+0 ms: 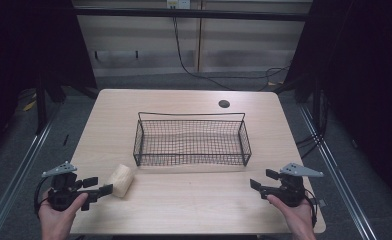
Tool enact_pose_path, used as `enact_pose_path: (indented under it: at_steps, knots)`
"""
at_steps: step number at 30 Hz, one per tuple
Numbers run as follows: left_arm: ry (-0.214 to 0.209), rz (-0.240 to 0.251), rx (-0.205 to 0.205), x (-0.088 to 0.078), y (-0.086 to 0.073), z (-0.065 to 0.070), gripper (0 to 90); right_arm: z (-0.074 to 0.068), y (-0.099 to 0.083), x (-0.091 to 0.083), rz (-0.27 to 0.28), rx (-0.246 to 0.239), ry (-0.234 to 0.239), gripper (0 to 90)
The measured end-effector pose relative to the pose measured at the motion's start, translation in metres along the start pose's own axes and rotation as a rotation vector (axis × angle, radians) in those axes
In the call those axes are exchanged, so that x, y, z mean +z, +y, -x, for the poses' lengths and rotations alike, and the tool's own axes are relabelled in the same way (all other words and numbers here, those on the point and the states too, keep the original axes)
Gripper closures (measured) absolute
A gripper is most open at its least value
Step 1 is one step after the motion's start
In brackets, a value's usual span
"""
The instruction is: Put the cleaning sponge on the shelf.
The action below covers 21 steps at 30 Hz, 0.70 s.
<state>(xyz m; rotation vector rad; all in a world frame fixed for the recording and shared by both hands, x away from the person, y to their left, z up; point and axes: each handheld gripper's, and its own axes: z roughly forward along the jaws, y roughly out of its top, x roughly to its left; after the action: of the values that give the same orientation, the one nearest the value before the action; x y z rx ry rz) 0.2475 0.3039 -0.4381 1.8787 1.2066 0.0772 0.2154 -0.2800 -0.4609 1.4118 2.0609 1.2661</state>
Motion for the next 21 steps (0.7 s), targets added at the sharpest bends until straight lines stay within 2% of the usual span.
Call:
enact_pose_path:
  at_steps: [3,4,7,12,15,19,21]
  knots:
    - [-0.005,0.002,0.007,-0.001,0.001,0.0,22.3,0.0,0.0,0.0,0.003,-0.001,0.005,23.6]
    - [0.007,0.007,0.005,-0.002,0.001,0.0,21.8,-0.001,0.0,-0.001,0.008,-0.002,0.01,23.6]
    - [-0.002,0.001,-0.002,-0.001,0.0,-0.001,21.6,-0.001,0.0,-0.002,0.011,-0.006,0.015,23.6]
    - [-0.013,-0.024,0.014,-0.001,0.002,0.002,20.4,-0.002,0.001,-0.002,0.006,-0.004,0.03,23.6]
    - [-0.012,-0.032,0.01,0.0,0.005,0.004,20.3,-0.003,0.001,-0.003,0.009,-0.006,0.035,23.6]
    - [-0.008,-0.057,0.019,0.003,0.012,0.005,20.3,-0.004,0.001,-0.001,0.011,-0.003,0.047,22.7]
    - [0.001,-0.102,0.025,0.004,0.02,0.005,20.4,-0.006,0.002,0.0,0.001,-0.009,0.056,22.7]
